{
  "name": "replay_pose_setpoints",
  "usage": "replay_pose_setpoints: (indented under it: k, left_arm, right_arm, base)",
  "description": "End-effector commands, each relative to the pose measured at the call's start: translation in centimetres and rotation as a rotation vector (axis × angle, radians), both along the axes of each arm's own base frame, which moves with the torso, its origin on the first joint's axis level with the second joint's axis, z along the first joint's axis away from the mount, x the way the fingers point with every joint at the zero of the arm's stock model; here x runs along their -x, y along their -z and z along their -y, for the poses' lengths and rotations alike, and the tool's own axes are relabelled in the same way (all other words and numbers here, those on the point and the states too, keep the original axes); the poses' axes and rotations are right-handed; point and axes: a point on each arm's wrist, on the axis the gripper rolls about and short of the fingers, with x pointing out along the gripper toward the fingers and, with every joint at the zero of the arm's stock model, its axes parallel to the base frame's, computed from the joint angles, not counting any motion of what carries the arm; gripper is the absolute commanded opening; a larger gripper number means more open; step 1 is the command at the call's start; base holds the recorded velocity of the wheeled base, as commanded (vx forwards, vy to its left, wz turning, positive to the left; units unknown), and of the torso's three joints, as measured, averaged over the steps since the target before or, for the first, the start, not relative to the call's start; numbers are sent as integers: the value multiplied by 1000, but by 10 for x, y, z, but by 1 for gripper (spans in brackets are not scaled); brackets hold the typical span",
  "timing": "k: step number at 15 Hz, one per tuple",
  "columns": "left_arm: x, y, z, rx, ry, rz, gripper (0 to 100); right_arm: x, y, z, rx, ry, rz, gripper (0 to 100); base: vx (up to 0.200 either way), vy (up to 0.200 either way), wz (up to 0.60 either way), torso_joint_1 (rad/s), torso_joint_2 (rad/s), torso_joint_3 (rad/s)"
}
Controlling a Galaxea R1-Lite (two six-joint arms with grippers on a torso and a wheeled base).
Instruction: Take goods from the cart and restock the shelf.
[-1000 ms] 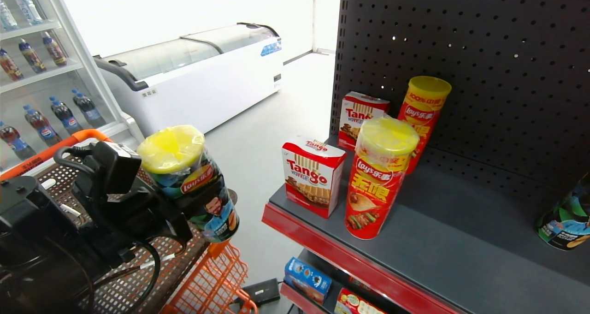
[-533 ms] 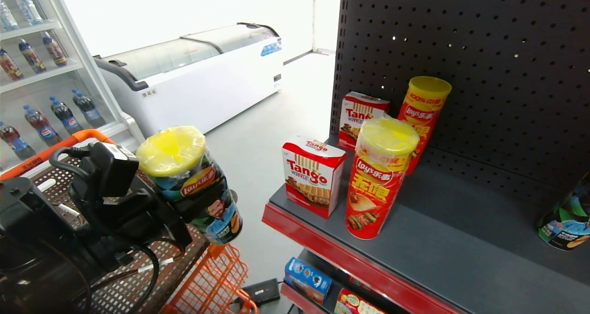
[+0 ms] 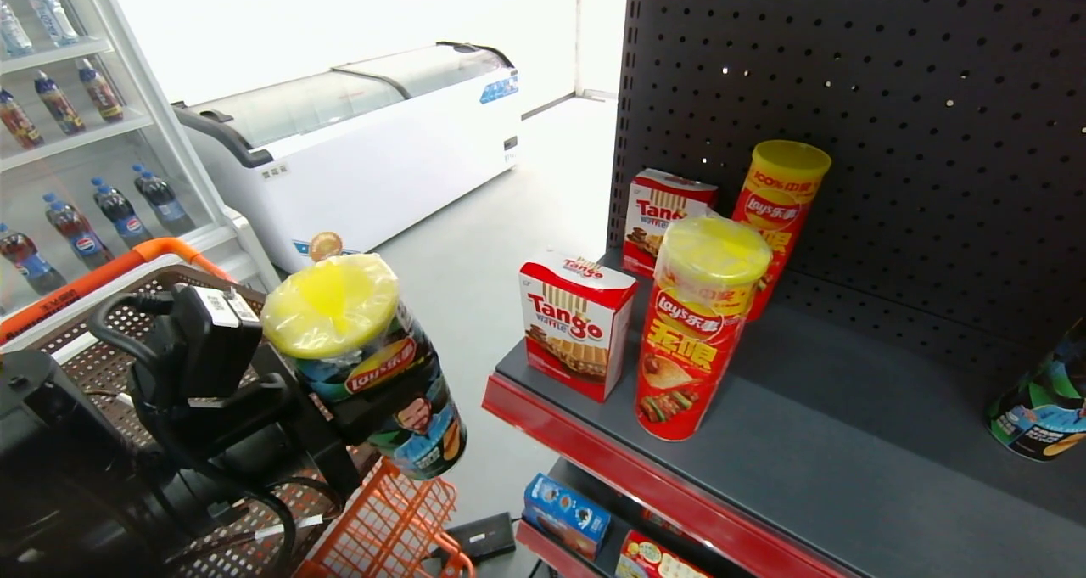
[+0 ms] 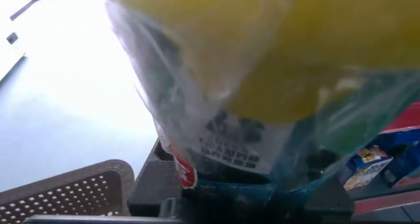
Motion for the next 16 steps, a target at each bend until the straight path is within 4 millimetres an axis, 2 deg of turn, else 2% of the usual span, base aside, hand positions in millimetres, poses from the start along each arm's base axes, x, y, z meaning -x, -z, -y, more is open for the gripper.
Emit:
replay_pose_setpoints:
  k: [1,9,14,15,16]
  left_arm:
    - [2,0,1,0,11,1,0]
    - [7,2,9,-8,95,-4,0]
    - [11,-4,14,-6,123,1,0]
    - [11,-14,16,-4,130,7,0]
    - [11,-14,16,-4,130,7,0]
  right_arm:
    - [0,0,0,0,0,-1,100]
    - [0,0,0,2,0,-1,100]
    - [0,0,0,2,0,-1,100]
    - [0,0,0,2,0,-1,100]
    - [0,0,0,2,0,-1,100]
  base:
    - [0,0,0,0,0,0]
    - [0,0,0,0,0,0]
    - [0,0,0,0,0,0]
    - [0,0,0,0,0,0]
    - [0,0,0,0,0,0]
